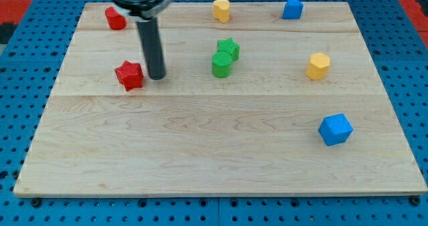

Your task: Push the red star towards the center left of the board

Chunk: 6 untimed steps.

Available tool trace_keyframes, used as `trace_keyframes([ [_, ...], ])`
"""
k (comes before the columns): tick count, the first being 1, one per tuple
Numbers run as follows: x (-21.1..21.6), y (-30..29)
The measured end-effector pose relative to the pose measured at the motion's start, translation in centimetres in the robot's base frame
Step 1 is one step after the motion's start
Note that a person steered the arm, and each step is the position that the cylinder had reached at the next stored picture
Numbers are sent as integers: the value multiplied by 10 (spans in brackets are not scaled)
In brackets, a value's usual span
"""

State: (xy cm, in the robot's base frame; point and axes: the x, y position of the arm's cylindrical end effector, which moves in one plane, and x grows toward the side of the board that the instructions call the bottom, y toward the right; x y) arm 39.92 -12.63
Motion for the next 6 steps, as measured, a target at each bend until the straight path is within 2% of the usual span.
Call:
trace_keyframes([
  [1,-2,-43],
  [6,-19,-43],
])
